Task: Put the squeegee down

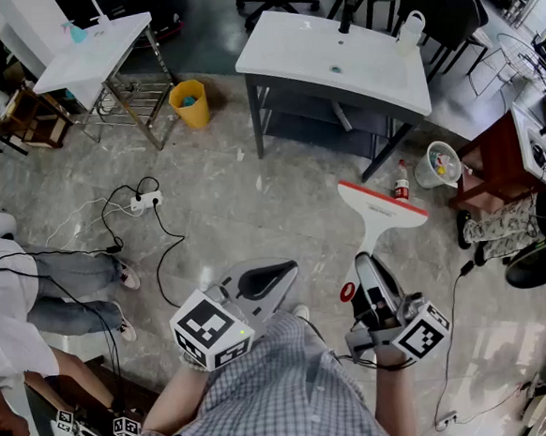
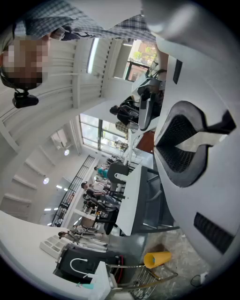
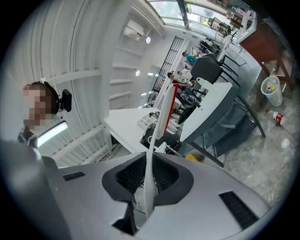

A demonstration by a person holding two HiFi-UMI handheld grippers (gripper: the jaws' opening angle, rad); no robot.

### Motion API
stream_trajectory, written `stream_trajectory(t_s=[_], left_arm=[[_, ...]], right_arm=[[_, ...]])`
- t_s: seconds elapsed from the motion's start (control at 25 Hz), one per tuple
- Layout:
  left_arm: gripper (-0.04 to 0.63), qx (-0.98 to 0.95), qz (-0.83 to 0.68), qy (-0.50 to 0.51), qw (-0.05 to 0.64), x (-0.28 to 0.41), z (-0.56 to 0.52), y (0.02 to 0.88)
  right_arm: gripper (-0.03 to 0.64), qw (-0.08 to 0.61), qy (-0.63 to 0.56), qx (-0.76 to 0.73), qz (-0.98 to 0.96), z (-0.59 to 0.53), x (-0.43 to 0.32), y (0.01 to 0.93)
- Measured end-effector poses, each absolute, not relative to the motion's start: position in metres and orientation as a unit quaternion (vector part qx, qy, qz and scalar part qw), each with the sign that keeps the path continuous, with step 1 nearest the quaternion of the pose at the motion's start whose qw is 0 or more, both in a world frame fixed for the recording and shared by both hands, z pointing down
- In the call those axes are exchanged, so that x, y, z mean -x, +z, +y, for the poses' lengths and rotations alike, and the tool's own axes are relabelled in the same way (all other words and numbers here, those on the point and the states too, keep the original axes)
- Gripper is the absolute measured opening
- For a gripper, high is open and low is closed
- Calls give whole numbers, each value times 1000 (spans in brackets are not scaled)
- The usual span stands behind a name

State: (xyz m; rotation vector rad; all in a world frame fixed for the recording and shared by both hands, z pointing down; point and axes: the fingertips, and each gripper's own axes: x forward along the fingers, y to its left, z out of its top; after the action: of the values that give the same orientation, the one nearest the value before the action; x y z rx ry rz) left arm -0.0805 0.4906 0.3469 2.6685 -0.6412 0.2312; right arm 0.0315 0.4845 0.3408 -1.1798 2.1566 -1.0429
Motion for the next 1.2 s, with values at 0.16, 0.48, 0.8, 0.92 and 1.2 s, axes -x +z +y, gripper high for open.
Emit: stream_trajectory(t_s=[0.16,0.48,0.8,0.92,1.2], left_arm=[[5,-951,-229,81,192,80,488,344],[5,-951,-232,79,189,82,485,347],[5,-952,-227,81,189,88,483,346],[5,-953,-224,80,189,93,482,347],[5,-957,-209,82,184,102,477,348]], right_arm=[[38,230,-374,429,789,483,-34,338],[38,234,-379,430,785,483,-34,342],[38,204,-365,440,795,483,-25,339],[38,211,-366,447,789,484,-23,340],[38,222,-358,462,781,488,-17,342]])
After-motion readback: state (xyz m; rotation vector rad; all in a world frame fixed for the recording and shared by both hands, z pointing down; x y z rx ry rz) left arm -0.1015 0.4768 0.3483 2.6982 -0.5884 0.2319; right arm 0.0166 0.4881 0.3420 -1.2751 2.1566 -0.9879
